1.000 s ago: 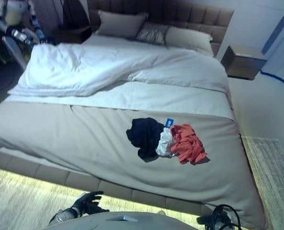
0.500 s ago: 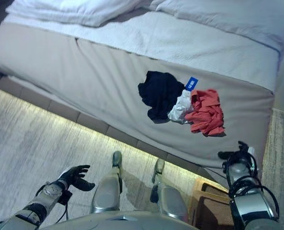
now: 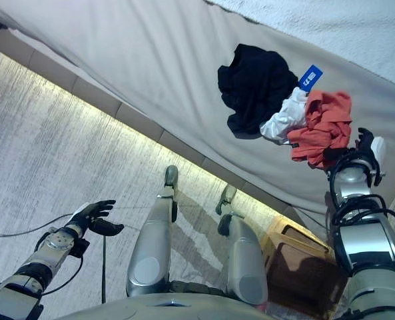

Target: Pick up the clothes from the bed and place them into the basket

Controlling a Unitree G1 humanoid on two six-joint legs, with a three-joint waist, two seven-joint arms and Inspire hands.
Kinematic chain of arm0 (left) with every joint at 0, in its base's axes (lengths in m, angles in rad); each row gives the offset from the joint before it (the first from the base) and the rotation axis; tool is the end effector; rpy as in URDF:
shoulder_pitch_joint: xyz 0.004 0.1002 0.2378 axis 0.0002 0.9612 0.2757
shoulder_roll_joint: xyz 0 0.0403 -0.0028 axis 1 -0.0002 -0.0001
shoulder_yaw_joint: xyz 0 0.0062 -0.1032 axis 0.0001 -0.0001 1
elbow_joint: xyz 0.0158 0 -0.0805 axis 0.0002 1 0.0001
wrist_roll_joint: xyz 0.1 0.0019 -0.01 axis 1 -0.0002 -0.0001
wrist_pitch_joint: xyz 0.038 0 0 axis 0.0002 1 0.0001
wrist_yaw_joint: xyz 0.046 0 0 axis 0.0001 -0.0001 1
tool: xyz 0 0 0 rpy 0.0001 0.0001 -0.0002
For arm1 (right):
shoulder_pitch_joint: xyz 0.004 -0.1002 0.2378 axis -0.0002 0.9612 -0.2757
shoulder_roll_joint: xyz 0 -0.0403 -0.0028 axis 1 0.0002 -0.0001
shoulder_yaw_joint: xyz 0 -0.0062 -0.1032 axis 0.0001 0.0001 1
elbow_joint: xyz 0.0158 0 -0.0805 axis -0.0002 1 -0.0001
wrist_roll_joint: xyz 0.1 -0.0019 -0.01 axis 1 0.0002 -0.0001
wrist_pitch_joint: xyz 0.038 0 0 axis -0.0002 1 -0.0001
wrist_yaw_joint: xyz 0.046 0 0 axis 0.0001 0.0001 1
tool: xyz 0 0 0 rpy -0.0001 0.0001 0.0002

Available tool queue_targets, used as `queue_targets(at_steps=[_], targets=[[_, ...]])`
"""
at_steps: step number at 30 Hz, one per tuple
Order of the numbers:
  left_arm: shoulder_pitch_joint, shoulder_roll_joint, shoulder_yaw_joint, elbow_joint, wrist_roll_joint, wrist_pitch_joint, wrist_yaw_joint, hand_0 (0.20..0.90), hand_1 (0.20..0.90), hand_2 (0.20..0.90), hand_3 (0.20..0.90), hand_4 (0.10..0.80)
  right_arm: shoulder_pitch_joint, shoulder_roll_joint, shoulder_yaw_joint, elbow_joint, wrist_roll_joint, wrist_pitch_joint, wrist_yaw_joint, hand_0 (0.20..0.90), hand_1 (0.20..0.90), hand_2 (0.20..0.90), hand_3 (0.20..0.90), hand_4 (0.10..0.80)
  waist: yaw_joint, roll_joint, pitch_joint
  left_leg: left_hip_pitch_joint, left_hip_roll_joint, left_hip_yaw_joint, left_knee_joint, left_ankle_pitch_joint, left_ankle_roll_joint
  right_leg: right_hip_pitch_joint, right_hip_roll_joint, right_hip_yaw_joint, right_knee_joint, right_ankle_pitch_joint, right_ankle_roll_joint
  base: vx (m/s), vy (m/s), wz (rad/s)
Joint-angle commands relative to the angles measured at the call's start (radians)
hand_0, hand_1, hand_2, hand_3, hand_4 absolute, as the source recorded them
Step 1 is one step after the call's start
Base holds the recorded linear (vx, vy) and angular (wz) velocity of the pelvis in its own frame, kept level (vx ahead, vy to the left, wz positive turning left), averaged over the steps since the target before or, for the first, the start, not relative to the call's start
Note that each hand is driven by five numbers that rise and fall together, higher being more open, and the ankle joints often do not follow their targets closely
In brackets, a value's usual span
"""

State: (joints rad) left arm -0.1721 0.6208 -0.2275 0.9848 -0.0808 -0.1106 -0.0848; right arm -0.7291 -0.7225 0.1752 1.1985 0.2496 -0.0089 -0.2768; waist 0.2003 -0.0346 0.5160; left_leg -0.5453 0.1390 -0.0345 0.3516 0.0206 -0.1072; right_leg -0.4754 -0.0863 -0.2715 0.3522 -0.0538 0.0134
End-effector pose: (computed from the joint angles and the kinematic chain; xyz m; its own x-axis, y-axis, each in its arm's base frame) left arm 0.1714 0.3175 -0.0280 0.7373 0.2322 -0.6344 0.1709 0.8444 0.5077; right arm 0.2848 -0.3369 0.0927 0.7430 -0.6517 -0.1524 0.4947 0.6882 -0.5307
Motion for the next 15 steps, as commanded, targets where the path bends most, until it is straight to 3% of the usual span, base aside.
queue_targets(at_steps=[1,3,7,8,9,15], targets=[[0.137,0.033,0.018,-0.02,-0.035,-0.028,0.0,0.9,0.9,0.9,0.9,0.8,0.067,-0.094,0.033,0.008,0.168,0.017,0.112,0.9,0.9,0.9,0.9,0.8,-0.002,0.039,-0.092,-0.057,-0.013,0.019,-0.014,0.001,0.039,-0.067,0.018,-0.006,0.056,-0.007,0.006,0.0,0.0,0.0],[0.13,0.036,0.022,-0.022,-0.044,-0.028,-0.001,0.9,0.9,0.9,0.9,0.8,0.044,-0.083,0.029,0.047,0.221,0.017,0.206,0.9,0.9,0.9,0.9,0.8,0.006,0.052,-0.09,-0.073,-0.017,0.016,-0.007,0.005,0.04,-0.083,0.01,-0.013,0.068,-0.009,0.005,0.0,0.0,0.0],[0.131,0.034,0.033,-0.014,-0.047,-0.032,-0.008,0.9,0.9,0.9,0.9,0.8,0.008,-0.094,0.011,0.075,0.269,0.048,0.226,0.9,0.9,0.9,0.9,0.8,0.008,0.071,-0.09,-0.09,-0.021,0.016,0.004,0.007,0.036,-0.104,-0.001,-0.015,0.08,-0.008,0.006,-0.013,0.026,0.02],[0.132,0.031,0.033,-0.011,-0.048,-0.037,-0.007,0.9,0.9,0.9,0.9,0.8,-0.002,-0.098,0.007,0.083,0.273,0.059,0.207,0.453,0.453,0.453,0.378,0.278,0.006,0.077,-0.091,-0.095,-0.023,0.018,0.005,0.008,0.036,-0.113,-0.002,-0.012,0.082,-0.008,0.007,-0.053,0.078,0.02],[0.134,0.027,0.034,-0.008,-0.048,-0.041,-0.004,0.9,0.9,0.9,0.9,0.8,-0.012,-0.104,-0.001,0.091,0.291,0.052,0.192,0.3,0.3,0.3,0.2,0.1,0.005,0.083,-0.091,-0.099,-0.024,0.02,0.004,0.009,0.037,-0.12,-0.002,-0.009,0.085,-0.008,0.008,-0.059,0.084,0.0],[0.159,-0.006,0.029,-0.025,-0.054,-0.049,0.026,0.9,0.9,0.9,0.9,0.8,-0.026,-0.123,-0.081,0.086,0.36,-0.026,0.063,0.3,0.3,0.3,0.2,0.1,-0.005,0.094,-0.104,-0.078,-0.022,0.029,-0.013,0.008,0.029,-0.105,0.008,0.006,0.069,-0.014,0.007,-0.02,0.055,-0.02]])
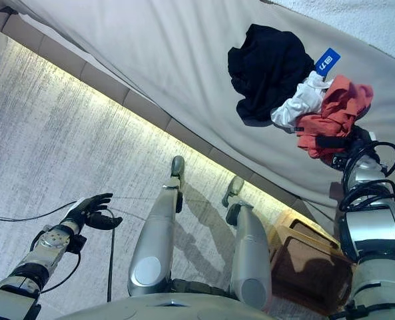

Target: Pick up the clothes from the bed and place them into the basket

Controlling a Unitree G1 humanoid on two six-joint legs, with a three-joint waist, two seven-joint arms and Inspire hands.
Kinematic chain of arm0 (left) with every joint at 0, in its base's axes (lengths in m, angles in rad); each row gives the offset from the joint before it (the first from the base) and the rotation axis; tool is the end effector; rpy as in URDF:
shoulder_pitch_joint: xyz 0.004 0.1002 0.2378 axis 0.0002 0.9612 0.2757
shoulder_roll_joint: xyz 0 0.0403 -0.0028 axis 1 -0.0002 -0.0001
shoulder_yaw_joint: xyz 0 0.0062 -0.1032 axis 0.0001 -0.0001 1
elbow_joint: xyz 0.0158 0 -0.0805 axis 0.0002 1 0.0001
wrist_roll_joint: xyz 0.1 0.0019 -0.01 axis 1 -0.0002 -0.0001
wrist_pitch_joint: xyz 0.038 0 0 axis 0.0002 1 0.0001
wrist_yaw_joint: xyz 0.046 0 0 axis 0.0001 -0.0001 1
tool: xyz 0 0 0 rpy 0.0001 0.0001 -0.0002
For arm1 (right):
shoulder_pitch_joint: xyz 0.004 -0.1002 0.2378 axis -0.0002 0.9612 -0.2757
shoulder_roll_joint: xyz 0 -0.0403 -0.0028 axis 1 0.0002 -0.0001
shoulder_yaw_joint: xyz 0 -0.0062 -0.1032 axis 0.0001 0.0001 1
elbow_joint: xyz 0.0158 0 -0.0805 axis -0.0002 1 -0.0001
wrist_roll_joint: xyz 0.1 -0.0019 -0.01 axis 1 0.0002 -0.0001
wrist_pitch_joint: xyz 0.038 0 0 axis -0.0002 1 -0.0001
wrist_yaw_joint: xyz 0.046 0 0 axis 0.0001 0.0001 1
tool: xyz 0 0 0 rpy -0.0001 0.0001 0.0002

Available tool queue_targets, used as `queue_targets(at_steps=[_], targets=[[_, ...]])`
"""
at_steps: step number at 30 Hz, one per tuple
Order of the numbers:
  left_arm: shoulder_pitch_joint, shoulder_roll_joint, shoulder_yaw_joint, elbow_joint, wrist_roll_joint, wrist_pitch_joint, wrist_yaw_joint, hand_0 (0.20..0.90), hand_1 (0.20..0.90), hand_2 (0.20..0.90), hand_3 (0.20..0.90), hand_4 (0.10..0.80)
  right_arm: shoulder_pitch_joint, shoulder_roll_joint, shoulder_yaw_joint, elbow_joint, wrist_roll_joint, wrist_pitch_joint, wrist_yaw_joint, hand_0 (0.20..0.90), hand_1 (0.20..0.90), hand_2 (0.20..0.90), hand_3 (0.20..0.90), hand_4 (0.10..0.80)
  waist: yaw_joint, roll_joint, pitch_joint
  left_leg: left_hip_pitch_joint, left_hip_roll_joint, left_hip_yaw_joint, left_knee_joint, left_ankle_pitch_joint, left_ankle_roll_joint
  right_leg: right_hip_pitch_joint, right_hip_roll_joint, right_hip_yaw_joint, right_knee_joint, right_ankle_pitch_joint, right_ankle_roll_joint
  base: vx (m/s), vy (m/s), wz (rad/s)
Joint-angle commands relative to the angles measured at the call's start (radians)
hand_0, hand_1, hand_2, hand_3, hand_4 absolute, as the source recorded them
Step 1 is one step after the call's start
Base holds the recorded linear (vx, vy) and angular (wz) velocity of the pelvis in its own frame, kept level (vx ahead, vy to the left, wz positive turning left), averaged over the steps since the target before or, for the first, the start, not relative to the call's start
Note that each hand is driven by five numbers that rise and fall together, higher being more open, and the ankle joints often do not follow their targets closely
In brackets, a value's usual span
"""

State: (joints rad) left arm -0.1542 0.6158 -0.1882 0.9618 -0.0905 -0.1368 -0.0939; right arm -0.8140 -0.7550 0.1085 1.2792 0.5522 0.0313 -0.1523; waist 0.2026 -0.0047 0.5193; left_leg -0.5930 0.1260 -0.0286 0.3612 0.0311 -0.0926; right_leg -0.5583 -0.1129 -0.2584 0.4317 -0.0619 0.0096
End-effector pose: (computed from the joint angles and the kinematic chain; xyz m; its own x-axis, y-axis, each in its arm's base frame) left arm 0.1704 0.3179 -0.0264 0.7629 0.2203 -0.6078 0.1417 0.8603 0.4897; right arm 0.2880 -0.3495 0.1129 0.7335 -0.6264 -0.2637 0.6002 0.7791 -0.1812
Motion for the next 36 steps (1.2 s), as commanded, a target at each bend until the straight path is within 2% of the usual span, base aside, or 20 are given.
queue_targets(at_steps=[1,4,5,13,14,17,19,22,26,28,30,31,32,34,35,36], targets=[[0.146,-0.009,-0.009,-0.004,-0.042,-0.026,0.036,0.9,0.9,0.9,0.9,0.8,0.062,-0.093,-0.031,0.001,0.078,-0.093,-0.076,0.3,0.3,0.3,0.2,0.1,-0.01,0.064,-0.11,-0.025,-0.008,0.025,-0.024,-0.003,0.013,-0.015,0.037,-0.006,-0.016,-0.007,0.01,0.0,0.043,-0.03],[0.16,-0.027,-0.021,-0.019,-0.044,-0.021,0.053,0.9,0.9,0.9,0.9,0.8,0.075,-0.099,-0.08,-0.022,0.127,-0.157,-0.1,0.3,0.3,0.3,0.2,0.1,-0.017,0.063,-0.118,-0.005,-0.003,0.031,-0.032,-0.005,0.007,0.01,0.043,-0.001,-0.039,-0.006,0.012,-0.027,0.051,-0.03],[0.165,-0.037,-0.027,-0.022,-0.046,-0.024,0.059,0.9,0.9,0.9,0.9,0.8,0.076,-0.102,-0.11,-0.031,0.165,-0.187,-0.099,0.3,0.3,0.3,0.2,0.1,-0.02,0.063,-0.12,-0.002,0.001,0.041,-0.047,0.028,0.01,0.018,0.045,-0.012,-0.062,0.022,0.001,-0.107,0.047,-0.02],[0.209,-0.121,-0.043,0.024,-0.031,-0.08,0.101,0.9,0.9,0.9,0.9,0.8,0.163,-0.048,-0.269,-0.2,0.432,-0.424,-0.017,0.3,0.3,0.3,0.2,0.1,-0.049,0.046,-0.169,0.134,0.021,0.08,-0.154,0.032,-0.013,0.143,0.066,0.014,-0.165,0.015,0.015,-0.009,0.083,-0.09],[0.21,-0.122,-0.044,0.026,-0.031,-0.082,0.102,0.9,0.9,0.9,0.9,0.8,0.168,-0.045,-0.273,-0.206,0.434,-0.425,-0.013,0.3,0.3,0.3,0.2,0.1,-0.049,0.045,-0.169,0.139,0.022,0.082,-0.157,0.032,-0.014,0.148,0.066,0.014,-0.168,0.016,0.015,0.004,0.105,-0.12],[0.22,-0.173,-0.048,0.074,-0.022,-0.116,0.122,0.9,0.9,0.9,0.9,0.8,0.238,0.01,-0.328,-0.313,0.489,-0.477,-0.015,0.3,0.3,0.3,0.2,0.1,-0.067,0.039,-0.203,0.212,0.027,0.104,-0.212,0.034,-0.02,0.218,0.059,0.017,-0.218,0.017,0.026,0.029,0.152,-0.11],[0.224,-0.209,-0.06,0.085,-0.007,-0.116,0.136,0.9,0.9,0.9,0.9,0.8,0.301,0.07,-0.344,-0.43,0.485,-0.512,-0.056,0.3,0.3,0.3,0.2,0.1,-0.084,0.03,-0.227,0.284,0.027,0.121,-0.261,0.036,-0.019,0.278,0.057,0.025,-0.256,0.02,0.034,0.062,0.141,-0.1],[0.228,-0.242,-0.067,0.1,-0.007,-0.122,0.149,0.9,0.9,0.9,0.9,0.8,0.399,0.142,-0.37,-0.538,0.491,-0.559,-0.055,0.3,0.3,0.3,0.2,0.1,-0.111,0.016,-0.259,0.354,0.025,0.14,-0.299,0.03,-0.018,0.344,0.06,0.04,-0.295,0.019,0.04,0.053,0.135,-0.11],[0.238,-0.288,-0.077,0.11,0.021,-0.112,0.165,0.9,0.9,0.9,0.9,0.8,0.526,0.234,-0.377,-0.698,0.392,-0.574,-0.12,0.3,0.3,0.3,0.2,0.1,-0.147,-0.011,-0.306,0.439,0.018,0.153,-0.301,0.013,-0.013,0.436,0.058,0.063,-0.336,0.022,0.039,0.082,0.134,-0.13],[0.246,-0.307,-0.073,0.114,0.02,-0.111,0.172,0.9,0.9,0.9,0.9,0.8,0.561,0.261,-0.37,-0.739,0.378,-0.571,-0.139,0.3,0.3,0.3,0.2,0.1,-0.154,-0.022,-0.321,0.458,0.009,0.136,-0.284,-0.003,-0.011,0.458,0.053,0.08,-0.345,0.024,0.037,0.12,0.183,-0.21],[0.27,-0.346,-0.069,0.118,-0.005,-0.112,0.174,0.9,0.9,0.9,0.9,0.8,0.619,0.31,-0.338,-0.809,0.329,-0.542,-0.148,0.3,0.3,0.3,0.2,0.1,-0.148,-0.041,-0.356,0.486,-0.049,0.005,-0.236,-0.05,0.014,0.506,0.048,0.151,-0.37,0.037,0.037,0.137,0.302,-0.49],[0.273,-0.349,-0.069,0.118,-0.008,-0.117,0.174,0.9,0.9,0.9,0.9,0.8,0.624,0.315,-0.333,-0.815,0.33,-0.537,-0.149,0.3,0.3,0.3,0.2,0.1,-0.146,-0.042,-0.361,0.488,-0.059,-0.019,-0.237,-0.054,0.02,0.508,0.049,0.163,-0.372,0.038,0.038,0.065,0.312,-1.03],[0.279,-0.355,-0.066,0.122,-0.022,-0.125,0.168,0.9,0.9,0.9,0.9,0.8,0.636,0.332,-0.321,-0.819,0.322,-0.53,-0.144,0.3,0.3,0.3,0.2,0.1,-0.14,-0.033,-0.379,0.509,-0.081,-0.096,-0.274,-0.055,0.037,0.521,0.059,0.209,-0.378,0.037,0.042,0.046,0.322,-1.14],[0.276,-0.35,-0.069,0.129,-0.026,-0.126,0.148,0.9,0.9,0.9,0.9,0.8,0.64,0.338,-0.317,-0.803,0.323,-0.509,-0.162,0.3,0.3,0.3,0.2,0.1,-0.133,-0.017,-0.4,0.546,-0.09,-0.156,-0.359,-0.028,0.045,0.538,0.069,0.254,-0.392,0.038,0.053,0.042,0.3,-1.17],[0.273,-0.349,-0.074,0.134,-0.029,-0.126,0.145,0.9,0.9,0.9,0.9,0.8,0.642,0.341,-0.317,-0.796,0.323,-0.508,-0.164,0.3,0.3,0.3,0.2,0.1,-0.13,-0.014,-0.401,0.556,-0.093,-0.165,-0.37,-0.023,0.046,0.544,0.066,0.26,-0.394,0.04,0.057,-0.04,0.315,-1.08],[0.26,-0.339,-0.082,0.143,-0.018,-0.135,0.129,0.9,0.9,0.9,0.9,0.8,0.647,0.35,-0.315,-0.77,0.326,-0.513,-0.195,0.3,0.3,0.3,0.2,0.1,-0.138,-0.008,-0.41,0.568,-0.112,-0.167,-0.37,-0.036,0.056,0.549,0.049,0.274,-0.397,0.043,0.068,-0.058,0.338,-1.21]])
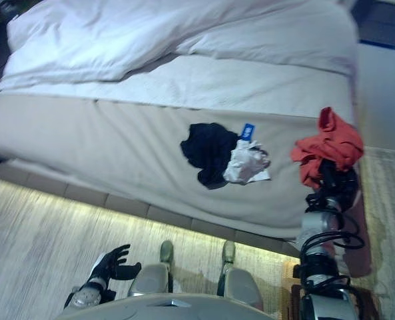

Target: Pick up the clothes from the bed and place them into the basket

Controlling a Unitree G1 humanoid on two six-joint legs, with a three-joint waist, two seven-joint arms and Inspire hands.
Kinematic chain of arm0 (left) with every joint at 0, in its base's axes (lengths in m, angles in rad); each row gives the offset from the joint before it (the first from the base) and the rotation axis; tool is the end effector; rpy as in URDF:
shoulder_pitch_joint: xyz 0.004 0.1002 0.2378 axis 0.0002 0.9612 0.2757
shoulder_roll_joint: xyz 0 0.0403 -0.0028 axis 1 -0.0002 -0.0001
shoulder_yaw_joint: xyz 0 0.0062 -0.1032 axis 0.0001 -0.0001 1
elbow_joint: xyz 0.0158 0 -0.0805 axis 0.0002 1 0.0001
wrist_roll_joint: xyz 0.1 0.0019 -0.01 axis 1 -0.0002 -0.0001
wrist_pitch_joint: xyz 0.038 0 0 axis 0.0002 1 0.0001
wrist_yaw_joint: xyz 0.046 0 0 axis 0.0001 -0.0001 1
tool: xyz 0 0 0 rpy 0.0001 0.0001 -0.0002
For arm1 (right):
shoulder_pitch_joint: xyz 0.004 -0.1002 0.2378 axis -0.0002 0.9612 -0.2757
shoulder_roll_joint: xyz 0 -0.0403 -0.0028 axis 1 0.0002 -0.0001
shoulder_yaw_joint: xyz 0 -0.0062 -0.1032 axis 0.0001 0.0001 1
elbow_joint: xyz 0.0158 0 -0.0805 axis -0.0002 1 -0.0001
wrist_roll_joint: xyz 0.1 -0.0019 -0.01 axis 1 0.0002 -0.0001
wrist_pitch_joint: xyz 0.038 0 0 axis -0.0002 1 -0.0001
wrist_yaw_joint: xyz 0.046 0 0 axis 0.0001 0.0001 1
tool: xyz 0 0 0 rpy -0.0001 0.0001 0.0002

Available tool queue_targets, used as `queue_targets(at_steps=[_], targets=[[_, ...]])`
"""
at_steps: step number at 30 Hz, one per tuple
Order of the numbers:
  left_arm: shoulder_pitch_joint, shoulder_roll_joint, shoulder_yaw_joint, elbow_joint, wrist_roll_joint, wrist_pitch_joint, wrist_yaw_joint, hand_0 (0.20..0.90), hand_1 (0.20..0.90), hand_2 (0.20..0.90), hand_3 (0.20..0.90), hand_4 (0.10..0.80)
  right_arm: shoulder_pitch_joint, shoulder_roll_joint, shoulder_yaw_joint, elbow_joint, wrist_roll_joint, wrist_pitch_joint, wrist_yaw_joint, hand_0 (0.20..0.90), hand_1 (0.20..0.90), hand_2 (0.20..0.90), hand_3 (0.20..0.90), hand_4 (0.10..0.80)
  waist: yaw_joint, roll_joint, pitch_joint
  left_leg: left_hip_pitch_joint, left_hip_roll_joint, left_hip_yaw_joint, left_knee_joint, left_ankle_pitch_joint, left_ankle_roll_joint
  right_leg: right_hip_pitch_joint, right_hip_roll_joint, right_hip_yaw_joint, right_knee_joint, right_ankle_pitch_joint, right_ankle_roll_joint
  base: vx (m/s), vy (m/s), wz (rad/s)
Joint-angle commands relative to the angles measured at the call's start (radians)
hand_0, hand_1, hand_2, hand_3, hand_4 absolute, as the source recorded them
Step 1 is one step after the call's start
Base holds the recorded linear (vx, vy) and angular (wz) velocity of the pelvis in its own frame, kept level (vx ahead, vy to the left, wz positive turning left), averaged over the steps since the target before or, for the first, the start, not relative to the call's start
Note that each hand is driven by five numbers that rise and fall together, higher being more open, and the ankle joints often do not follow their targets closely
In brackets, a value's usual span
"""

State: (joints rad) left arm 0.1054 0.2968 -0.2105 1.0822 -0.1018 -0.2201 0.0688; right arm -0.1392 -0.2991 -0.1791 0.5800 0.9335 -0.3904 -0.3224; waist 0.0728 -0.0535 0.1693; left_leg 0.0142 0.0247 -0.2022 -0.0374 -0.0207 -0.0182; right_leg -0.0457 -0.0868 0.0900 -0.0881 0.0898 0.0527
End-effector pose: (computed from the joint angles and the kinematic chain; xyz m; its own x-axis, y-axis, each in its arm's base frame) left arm 0.0657 0.2322 -0.1068 0.5631 0.1965 -0.8027 0.0780 0.9543 0.2884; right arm 0.2049 -0.2661 0.0048 0.6790 -0.6977 -0.2283 0.6931 0.5067 0.5128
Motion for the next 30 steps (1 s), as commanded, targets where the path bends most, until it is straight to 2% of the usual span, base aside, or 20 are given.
queue_targets(at_steps=[1,5,6,7,9,10,11,12,13,14,15,16,18,21,23,25,27,28,29,30], targets=[[-0.015,-0.012,-0.062,0.03,-0.005,-0.047,-0.045,0.9,0.9,0.9,0.9,0.8,-0.015,-0.096,-0.028,-0.055,-0.056,-0.091,-0.037,0.3,0.3,0.3,0.2,0.1,-0.017,0.045,-0.062,-0.03,-0.017,0.022,0.034,0.003,-0.01,0.033,0.01,-0.073,0.133,-0.107,0.03,-0.118,0.392,-0.85],[-0.044,0.017,-0.06,0.04,0.005,-0.02,-0.059,0.9,0.9,0.9,0.9,0.8,0.049,-0.056,-0.052,0.001,-0.084,-0.079,-0.082,0.3,0.3,0.3,0.2,0.1,-0.054,0.05,-0.059,0.005,-0.051,0.076,0.041,-0.029,0.024,0.018,-0.057,-0.056,0.138,-0.047,0.086,-0.05,0.274,-0.34],[-0.052,0.034,-0.062,0.035,0.014,0.0,-0.063,0.9,0.9,0.9,0.9,0.8,0.073,-0.04,-0.062,0.029,-0.084,-0.081,-0.084,0.3,0.3,0.3,0.2,0.1,-0.065,0.048,-0.056,0.024,-0.067,0.098,0.023,-0.033,0.031,-0.003,-0.101,-0.064,0.138,0.027,0.12,-0.043,0.186,-0.43],[-0.049,0.048,-0.059,0.033,0.015,0.01,-0.065,0.9,0.9,0.9,0.9,0.8,0.08,-0.031,-0.064,0.059,-0.081,-0.081,-0.081,0.3,0.3,0.3,0.2,0.1,-0.063,0.047,-0.051,0.041,-0.071,0.121,0.015,-0.039,0.034,-0.025,-0.122,-0.102,0.164,0.062,0.135,-0.128,0.208,-0.67],[-0.045,0.063,-0.049,0.033,0.014,0.019,-0.064,0.9,0.9,0.9,0.9,0.8,0.078,-0.029,-0.064,0.102,-0.06,-0.075,-0.073,0.3,0.3,0.3,0.2,0.1,-0.053,0.053,-0.045,0.057,-0.067,0.167,0.008,-0.04,0.037,-0.046,-0.126,-0.176,0.219,0.066,0.14,-0.15,0.134,-0.85],[-0.04,0.072,-0.042,0.028,0.015,0.022,-0.061,0.9,0.9,0.9,0.9,0.8,0.072,-0.034,-0.063,0.129,-0.059,-0.062,-0.074,0.3,0.3,0.3,0.2,0.1,-0.038,0.06,-0.044,0.06,-0.065,0.204,0.004,-0.033,0.038,-0.052,-0.124,-0.244,0.265,0.063,0.137,-0.314,0.168,-1.25],[-0.039,0.081,-0.033,0.018,0.014,0.027,-0.054,0.9,0.9,0.9,0.9,0.8,0.061,-0.04,-0.053,0.174,-0.069,-0.064,-0.085,0.3,0.3,0.3,0.2,0.1,-0.015,0.074,-0.048,0.052,-0.06,0.246,0.002,-0.021,0.044,-0.047,-0.111,-0.306,0.33,0.031,0.12,-0.293,0.148,-1.27],[-0.039,0.081,-0.032,0.019,0.007,0.028,-0.052,0.9,0.9,0.9,0.9,0.8,0.059,-0.04,-0.052,0.182,-0.071,-0.065,-0.081,0.3,0.3,0.3,0.2,0.1,-0.011,0.075,-0.049,0.051,-0.06,0.252,0.002,-0.022,0.045,-0.046,-0.11,-0.313,0.34,0.023,0.117,-0.275,0.122,-1.31],[-0.045,0.082,-0.032,0.026,-0.003,0.025,-0.052,0.9,0.9,0.9,0.9,0.8,0.049,-0.042,-0.047,0.213,-0.081,-0.066,-0.087,0.3,0.3,0.3,0.2,0.1,0.005,0.08,-0.057,0.043,-0.059,0.278,0.005,-0.022,0.051,-0.033,-0.107,-0.352,0.366,0.0,0.103,-0.233,0.083,-1.2],[-0.058,0.073,-0.032,0.039,-0.024,0.026,-0.047,0.9,0.9,0.9,0.9,0.8,0.029,-0.042,-0.034,0.267,-0.093,-0.068,-0.108,0.3,0.3,0.3,0.2,0.1,0.036,0.087,-0.075,0.033,-0.053,0.33,0.008,-0.026,0.061,0.001,-0.133,-0.442,0.401,-0.016,0.086,-0.289,0.062,-1.54],[-0.067,0.062,-0.038,0.045,-0.033,0.032,-0.045,0.9,0.9,0.9,0.9,0.8,0.017,-0.035,-0.028,0.3,-0.108,-0.066,-0.108,0.3,0.3,0.3,0.2,0.1,0.053,0.085,-0.086,0.03,-0.051,0.356,0.009,-0.034,0.068,0.019,-0.161,-0.476,0.402,-0.008,0.086,-0.203,0.009,-1.6],[-0.074,0.056,-0.043,0.046,-0.039,0.037,-0.041,0.9,0.9,0.9,0.9,0.8,0.011,-0.025,-0.022,0.319,-0.119,-0.064,-0.108,0.3,0.3,0.3,0.2,0.1,0.068,0.082,-0.095,0.038,-0.05,0.362,0.003,-0.053,0.069,0.036,-0.179,-0.497,0.412,-0.014,0.102,-0.119,-0.056,-1.66],[-0.088,0.046,-0.062,0.047,-0.037,0.044,-0.032,0.9,0.9,0.9,0.9,0.8,-0.004,-0.005,-0.007,0.361,-0.15,-0.053,-0.11,0.3,0.3,0.3,0.2,0.1,0.101,0.073,-0.107,0.038,-0.041,0.414,-0.004,-0.056,0.071,0.077,-0.21,-0.584,0.399,-0.024,0.117,-0.11,-0.086,-1.33],[-0.097,0.043,-0.076,0.045,-0.028,0.039,-0.024,0.9,0.9,0.9,0.9,0.8,-0.013,0.013,0.003,0.378,-0.162,-0.043,-0.134,0.3,0.3,0.3,0.2,0.1,0.129,0.056,-0.108,0.034,-0.032,0.45,0.009,-0.056,0.061,0.136,-0.192,-0.63,0.32,-0.059,0.12,-0.118,-0.229,-0.87],[-0.112,0.036,-0.078,0.037,-0.019,0.045,-0.008,0.9,0.9,0.9,0.9,0.8,-0.014,0.032,0.017,0.409,-0.156,-0.042,-0.135,0.3,0.3,0.3,0.2,0.1,0.139,0.04,-0.106,0.011,-0.006,0.475,0.019,-0.028,0.031,0.177,-0.124,-0.608,0.191,-0.09,0.104,-0.168,-0.325,-0.75],[-0.12,0.034,-0.076,0.025,0.0,0.032,-0.023,0.9,0.9,0.9,0.9,0.8,-0.014,0.034,0.028,0.416,-0.142,-0.047,-0.136,0.3,0.3,0.3,0.2,0.1,0.143,0.037,-0.098,-0.01,0.004,0.497,0.028,0.005,0.027,0.179,-0.095,-0.611,0.141,-0.089,0.08,-0.19,-0.209,-0.78],[-0.121,0.029,-0.081,0.021,-0.01,0.018,-0.015,0.9,0.9,0.9,0.9,0.8,-0.016,0.027,0.037,0.431,-0.13,-0.056,-0.13,0.3,0.3,0.3,0.2,0.1,0.16,0.032,-0.099,-0.025,-0.013,0.434,0.029,0.008,0.026,0.181,-0.061,-0.576,0.102,-0.105,0.062,-0.11,-0.17,-0.49],[-0.107,0.023,-0.064,0.024,-0.022,-0.003,-0.006,0.9,0.9,0.9,0.9,0.8,-0.02,0.017,0.043,0.447,-0.115,-0.055,-0.116,0.3,0.3,0.3,0.2,0.1,0.19,0.034,-0.103,-0.028,-0.044,0.302,0.009,0.016,0.027,0.171,-0.041,-0.528,0.099,-0.112,0.049,-0.017,-0.144,-0.36],[-0.097,0.027,-0.052,0.016,-0.019,-0.009,-0.014,0.9,0.9,0.9,0.9,0.8,-0.018,0.014,0.048,0.442,-0.114,-0.055,-0.126,0.3,0.3,0.3,0.2,0.1,0.2,0.038,-0.103,-0.023,-0.047,0.251,-0.004,0.023,0.024,0.164,-0.032,-0.51,0.106,-0.12,0.041,-0.003,-0.146,-0.87],[-0.087,0.033,-0.051,0.007,-0.003,-0.008,-0.026,0.9,0.9,0.9,0.9,0.8,-0.013,0.008,0.049,0.436,-0.104,-0.06,-0.138,0.3,0.3,0.3,0.2,0.1,0.197,0.039,-0.103,-0.019,-0.046,0.245,0.01,0.016,0.018,0.158,-0.032,-0.502,0.102,-0.117,0.036,0.001,-0.08,-1.65]])
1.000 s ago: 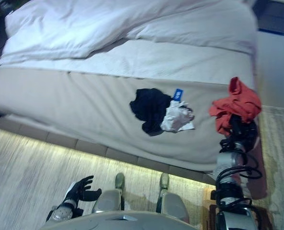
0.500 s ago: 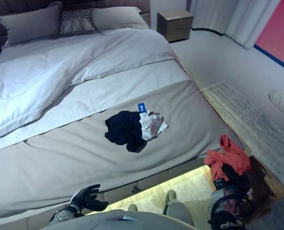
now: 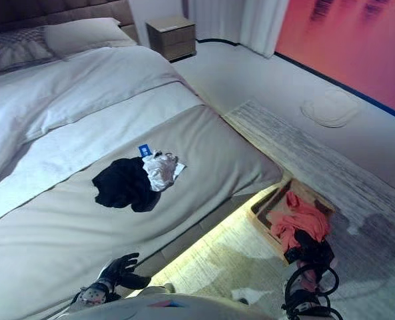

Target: Pick up the clothes from the bed and place them into the basket

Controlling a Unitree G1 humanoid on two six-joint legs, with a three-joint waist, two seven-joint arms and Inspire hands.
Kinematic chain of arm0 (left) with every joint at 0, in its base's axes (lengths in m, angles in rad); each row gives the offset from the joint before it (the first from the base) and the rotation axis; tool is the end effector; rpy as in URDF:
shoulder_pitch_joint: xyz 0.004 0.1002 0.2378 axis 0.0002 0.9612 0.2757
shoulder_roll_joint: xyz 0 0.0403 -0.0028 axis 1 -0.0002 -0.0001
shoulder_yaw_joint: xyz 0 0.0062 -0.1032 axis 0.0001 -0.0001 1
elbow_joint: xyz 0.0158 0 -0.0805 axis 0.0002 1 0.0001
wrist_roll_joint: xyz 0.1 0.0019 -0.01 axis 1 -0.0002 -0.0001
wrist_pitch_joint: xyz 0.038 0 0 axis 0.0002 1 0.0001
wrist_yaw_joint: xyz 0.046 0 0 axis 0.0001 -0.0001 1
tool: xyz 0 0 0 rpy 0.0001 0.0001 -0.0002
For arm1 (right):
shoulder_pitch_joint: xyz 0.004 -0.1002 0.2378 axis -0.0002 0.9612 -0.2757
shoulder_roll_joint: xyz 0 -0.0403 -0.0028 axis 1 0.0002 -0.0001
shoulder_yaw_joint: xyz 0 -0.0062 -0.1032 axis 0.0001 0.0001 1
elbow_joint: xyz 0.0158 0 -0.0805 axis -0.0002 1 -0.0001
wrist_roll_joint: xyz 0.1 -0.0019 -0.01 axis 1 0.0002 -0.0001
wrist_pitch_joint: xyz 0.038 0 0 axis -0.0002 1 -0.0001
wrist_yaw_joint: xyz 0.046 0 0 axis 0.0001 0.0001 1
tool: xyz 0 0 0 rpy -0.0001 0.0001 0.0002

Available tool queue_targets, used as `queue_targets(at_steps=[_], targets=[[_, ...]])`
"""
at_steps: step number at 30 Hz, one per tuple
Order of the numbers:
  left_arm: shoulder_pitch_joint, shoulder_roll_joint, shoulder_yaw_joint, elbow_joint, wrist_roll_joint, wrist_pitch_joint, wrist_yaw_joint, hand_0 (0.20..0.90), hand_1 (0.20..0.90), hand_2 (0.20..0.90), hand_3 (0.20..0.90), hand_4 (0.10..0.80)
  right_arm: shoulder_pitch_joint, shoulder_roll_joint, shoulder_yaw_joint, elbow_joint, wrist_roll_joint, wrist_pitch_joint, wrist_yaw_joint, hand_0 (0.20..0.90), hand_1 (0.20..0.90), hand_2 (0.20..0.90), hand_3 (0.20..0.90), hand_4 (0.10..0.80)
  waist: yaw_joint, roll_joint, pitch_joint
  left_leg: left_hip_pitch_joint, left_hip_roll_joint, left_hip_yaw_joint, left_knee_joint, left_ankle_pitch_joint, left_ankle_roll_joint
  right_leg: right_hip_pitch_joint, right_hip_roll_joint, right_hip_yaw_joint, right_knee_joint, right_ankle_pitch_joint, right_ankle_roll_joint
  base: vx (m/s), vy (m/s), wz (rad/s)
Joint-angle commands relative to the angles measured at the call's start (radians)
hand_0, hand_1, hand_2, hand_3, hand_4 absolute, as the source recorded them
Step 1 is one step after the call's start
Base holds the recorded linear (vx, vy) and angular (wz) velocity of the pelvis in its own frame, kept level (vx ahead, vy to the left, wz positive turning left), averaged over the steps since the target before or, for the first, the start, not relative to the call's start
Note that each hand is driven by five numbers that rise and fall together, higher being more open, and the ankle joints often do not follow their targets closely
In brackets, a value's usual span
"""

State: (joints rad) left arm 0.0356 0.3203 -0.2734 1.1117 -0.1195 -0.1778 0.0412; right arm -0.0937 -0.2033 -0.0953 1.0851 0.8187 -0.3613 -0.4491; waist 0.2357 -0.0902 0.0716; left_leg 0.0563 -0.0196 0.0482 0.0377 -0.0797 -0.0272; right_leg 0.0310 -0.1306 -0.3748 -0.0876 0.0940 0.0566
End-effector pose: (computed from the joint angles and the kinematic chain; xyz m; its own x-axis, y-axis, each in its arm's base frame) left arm 0.0836 0.2353 -0.1043 0.5543 0.1651 -0.8158 0.1421 0.9470 0.2882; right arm 0.1366 -0.2358 -0.0848 0.3304 -0.6966 -0.6368 0.9013 0.4332 -0.0062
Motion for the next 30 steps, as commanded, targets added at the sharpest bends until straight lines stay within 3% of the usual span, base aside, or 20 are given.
queue_targets(at_steps=[1,8,17,30], targets=[[-0.011,0.013,0.01,-0.024,0.026,-0.05,0.004,0.9,0.9,0.9,0.9,0.8,-0.056,-0.094,-0.041,-0.069,0.026,-0.097,-0.014,0.3,0.3,0.3,0.2,0.1,0.028,0.078,-0.009,-0.065,0.0,-0.004,-0.061,0.077,0.025,0.076,0.012,-0.038,0.094,-0.113,0.031,0.016,-0.062,-1.73],[0.004,0.036,0.024,0.002,0.045,-0.07,0.027,0.9,0.9,0.9,0.9,0.8,-0.08,-0.141,-0.087,-0.047,0.088,-0.14,-0.006,0.3,0.3,0.3,0.2,0.1,0.014,0.1,-0.008,-0.038,0.002,-0.01,-0.098,0.093,0.009,0.085,0.008,-0.058,0.082,-0.109,0.033,0.001,-0.035,0.02],[0.038,0.023,0.022,0.022,0.033,-0.122,0.04,0.9,0.9,0.9,0.9,0.8,-0.128,-0.222,-0.142,-0.04,0.104,-0.11,0.045,0.3,0.3,0.3,0.2,0.1,-0.006,0.118,0.001,-0.034,0.008,-0.013,-0.116,0.1,-0.008,0.073,0.01,-0.057,0.081,-0.108,0.035,-0.024,-0.004,0.04],[0.047,0.029,0.028,0.019,0.032,-0.122,0.028,0.9,0.9,0.9,0.9,0.8,-0.174,-0.323,-0.152,-0.077,0.071,-0.051,0.091,0.3,0.3,0.3,0.2,0.1,-0.013,0.135,0.015,-0.039,0.016,-0.016,-0.116,0.115,-0.031,0.077,0.001,-0.072,0.09,-0.114,0.028,0.008,0.0,-0.01]])
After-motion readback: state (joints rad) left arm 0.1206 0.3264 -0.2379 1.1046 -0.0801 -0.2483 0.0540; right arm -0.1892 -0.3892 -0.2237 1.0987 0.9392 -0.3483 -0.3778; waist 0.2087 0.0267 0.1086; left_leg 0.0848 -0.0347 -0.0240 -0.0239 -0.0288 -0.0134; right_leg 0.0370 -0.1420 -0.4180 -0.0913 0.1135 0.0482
